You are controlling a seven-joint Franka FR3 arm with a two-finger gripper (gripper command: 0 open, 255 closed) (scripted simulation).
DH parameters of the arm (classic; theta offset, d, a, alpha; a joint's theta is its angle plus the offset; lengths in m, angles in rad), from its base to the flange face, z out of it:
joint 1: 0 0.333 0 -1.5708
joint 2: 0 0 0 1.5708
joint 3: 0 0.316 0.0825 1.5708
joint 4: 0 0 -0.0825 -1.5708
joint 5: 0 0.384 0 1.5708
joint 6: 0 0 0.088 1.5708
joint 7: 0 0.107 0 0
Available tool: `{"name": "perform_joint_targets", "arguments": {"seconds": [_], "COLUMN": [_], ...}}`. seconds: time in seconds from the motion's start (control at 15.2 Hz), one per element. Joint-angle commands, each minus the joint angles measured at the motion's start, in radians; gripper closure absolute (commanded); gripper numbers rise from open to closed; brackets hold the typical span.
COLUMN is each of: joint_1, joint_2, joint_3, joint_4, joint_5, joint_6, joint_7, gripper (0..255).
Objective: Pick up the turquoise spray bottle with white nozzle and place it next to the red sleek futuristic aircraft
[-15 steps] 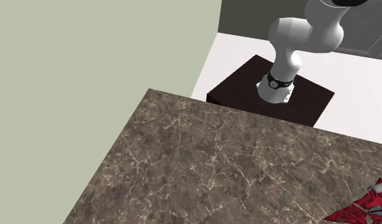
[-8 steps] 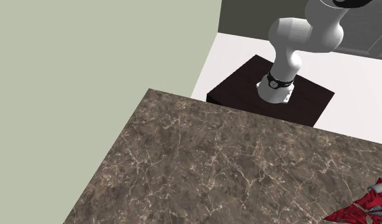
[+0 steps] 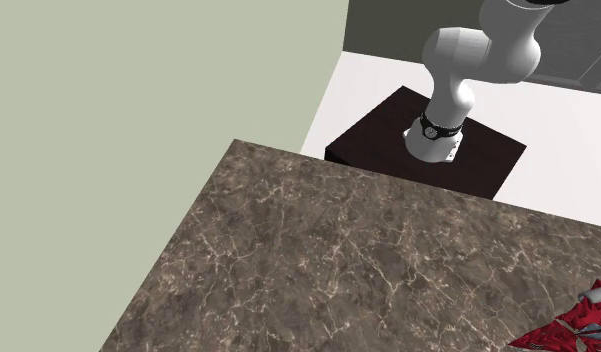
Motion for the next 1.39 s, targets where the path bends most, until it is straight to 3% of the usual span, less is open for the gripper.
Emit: {"name": "perform_joint_targets", "arguments": {"seconds": [0.0, 0.92, 1.32], "joint_1": [-0.001, -0.016, -0.016], "joint_2": [0.0, 0.015, 0.015], "joint_3": [0.0, -0.008, -0.008], "joint_4": [-0.027, -0.199, -0.199], "joint_5": [-0.001, -0.013, -0.013], "joint_6": [0.027, 0.21, 0.21], "joint_7": [0.005, 0.027, 0.027], "gripper": [255, 255, 255]}}
